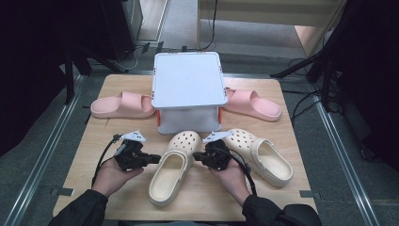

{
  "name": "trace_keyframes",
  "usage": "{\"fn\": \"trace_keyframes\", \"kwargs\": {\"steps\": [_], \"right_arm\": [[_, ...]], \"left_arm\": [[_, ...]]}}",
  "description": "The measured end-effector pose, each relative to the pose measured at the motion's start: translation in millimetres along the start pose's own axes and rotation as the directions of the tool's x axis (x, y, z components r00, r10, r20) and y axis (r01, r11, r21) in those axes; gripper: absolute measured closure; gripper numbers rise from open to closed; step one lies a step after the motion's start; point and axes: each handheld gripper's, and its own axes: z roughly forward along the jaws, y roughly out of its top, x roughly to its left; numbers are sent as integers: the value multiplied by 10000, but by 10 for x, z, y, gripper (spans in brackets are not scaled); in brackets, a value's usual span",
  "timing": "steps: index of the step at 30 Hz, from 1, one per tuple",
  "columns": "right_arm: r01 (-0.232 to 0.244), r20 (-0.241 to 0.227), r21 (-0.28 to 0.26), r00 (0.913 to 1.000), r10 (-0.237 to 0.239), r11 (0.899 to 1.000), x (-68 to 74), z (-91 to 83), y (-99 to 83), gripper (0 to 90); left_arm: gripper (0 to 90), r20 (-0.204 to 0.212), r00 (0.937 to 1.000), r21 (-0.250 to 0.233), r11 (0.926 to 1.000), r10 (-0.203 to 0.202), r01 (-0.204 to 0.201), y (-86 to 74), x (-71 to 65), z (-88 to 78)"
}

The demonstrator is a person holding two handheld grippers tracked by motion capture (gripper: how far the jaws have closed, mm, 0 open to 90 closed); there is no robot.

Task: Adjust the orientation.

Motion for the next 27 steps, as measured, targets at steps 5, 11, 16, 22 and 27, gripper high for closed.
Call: {"fn": "trace_keyframes", "kwargs": {"steps": [5,11,16,22,27], "right_arm": [[-122,109,5,9999,122,9999,-35,11,33,899],[-251,282,-94,9993,254,9996,-82,25,64,900],[-454,332,-232,9984,462,9987,-137,14,82,868],[-74,534,-1245,9985,142,9922,-112,-212,154,711],[-275,397,-1204,9987,325,9923,-85,-339,133,626]], "left_arm": [[898,139,9999,-20,10000,-30,30,-17,-57,25],[897,557,9982,69,9998,202,-206,-33,-200,95],[857,576,9982,204,9997,141,-152,-13,-210,120],[799,450,9990,-425,9991,-69,88,53,-154,-39],[744,329,9994,-623,9980,-83,103,165,-111,-133]]}}
